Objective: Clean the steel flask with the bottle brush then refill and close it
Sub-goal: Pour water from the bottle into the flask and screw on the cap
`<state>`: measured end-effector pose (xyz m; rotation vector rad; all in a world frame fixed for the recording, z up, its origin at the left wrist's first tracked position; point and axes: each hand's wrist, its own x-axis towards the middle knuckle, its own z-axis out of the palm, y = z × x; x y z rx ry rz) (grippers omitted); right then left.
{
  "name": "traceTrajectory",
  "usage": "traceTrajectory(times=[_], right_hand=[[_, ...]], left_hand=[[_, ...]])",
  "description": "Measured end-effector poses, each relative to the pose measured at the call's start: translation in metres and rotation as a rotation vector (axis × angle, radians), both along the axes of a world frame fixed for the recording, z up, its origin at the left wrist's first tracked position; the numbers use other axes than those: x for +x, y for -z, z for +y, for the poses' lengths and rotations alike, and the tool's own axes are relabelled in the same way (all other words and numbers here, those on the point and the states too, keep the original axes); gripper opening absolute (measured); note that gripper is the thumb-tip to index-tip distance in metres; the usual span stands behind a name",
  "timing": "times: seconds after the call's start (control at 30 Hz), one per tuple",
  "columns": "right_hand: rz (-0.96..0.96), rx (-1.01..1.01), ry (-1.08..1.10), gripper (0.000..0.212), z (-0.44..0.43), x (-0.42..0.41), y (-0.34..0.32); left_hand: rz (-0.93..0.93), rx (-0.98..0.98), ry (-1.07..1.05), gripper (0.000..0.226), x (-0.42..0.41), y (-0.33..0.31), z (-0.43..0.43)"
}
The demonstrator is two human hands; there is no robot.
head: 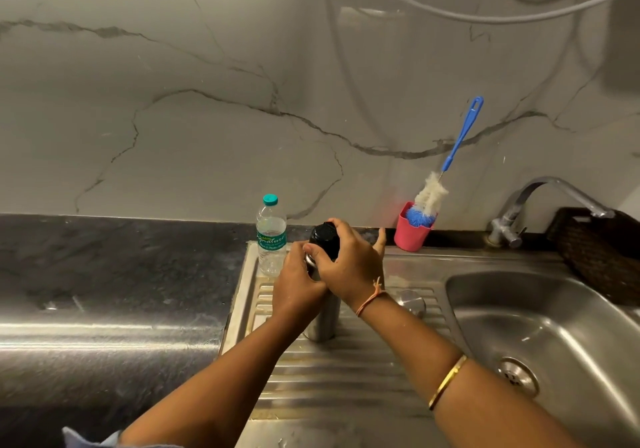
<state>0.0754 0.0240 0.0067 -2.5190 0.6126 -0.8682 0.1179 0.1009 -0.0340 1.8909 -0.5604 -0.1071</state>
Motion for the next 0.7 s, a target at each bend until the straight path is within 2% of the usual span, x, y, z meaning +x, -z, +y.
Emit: traceTrajectory(times=[0.07,0.17,0.23,0.3,0.37,0.4,0.47,0.5,0.53,0.63,0.7], right_hand=[[-0.041,-0.023,0.063,0.05,0.007,0.001,0.001],[0.008,0.049,0.089,0.052,0.013,0.001,-0.001],[0.08,0.104,0.065,0.054,0.011,0.0,-0.004],[0.084,0.24,-0.034,0.058,0.003,-0.001,-0.008],[0.001,0.445,-0.158,0.067,-0.003,-0.009,-0.01],[-0.073,0.479,-0.174,0.068,-0.005,-0.015,-0.009],[-0.268,0.334,-0.082,0.055,-0.01,-0.03,0.006],[-0.281,0.279,-0.02,0.046,-0.015,-0.036,0.019],[-0.179,0.275,0.015,0.037,-0.022,-0.043,0.034],[0.406,0.359,0.003,0.027,-0.043,-0.058,0.075],[0.53,0.306,-0.061,0.034,-0.054,-0.064,0.087]], left_hand=[[-0.023,0.013,-0.023,0.035,-0.002,-0.002,-0.001],[-0.027,0.034,-0.037,0.034,-0.004,-0.003,-0.001],[-0.016,0.041,-0.023,0.038,-0.003,-0.002,-0.001],[0.016,0.039,-0.004,0.043,0.0,-0.001,-0.001],[0.046,0.034,0.013,0.048,0.001,-0.003,0.001],[0.057,0.029,0.028,0.051,0.001,-0.005,0.002],[0.074,0.022,0.047,0.057,0.001,-0.008,0.003],[0.085,0.021,0.047,0.061,0.001,-0.009,0.004],[0.096,0.021,0.048,0.063,0.0,-0.01,0.005],[0.115,0.02,0.05,0.065,-0.002,-0.012,0.005],[0.119,0.02,0.054,0.066,-0.002,-0.012,0.005]])
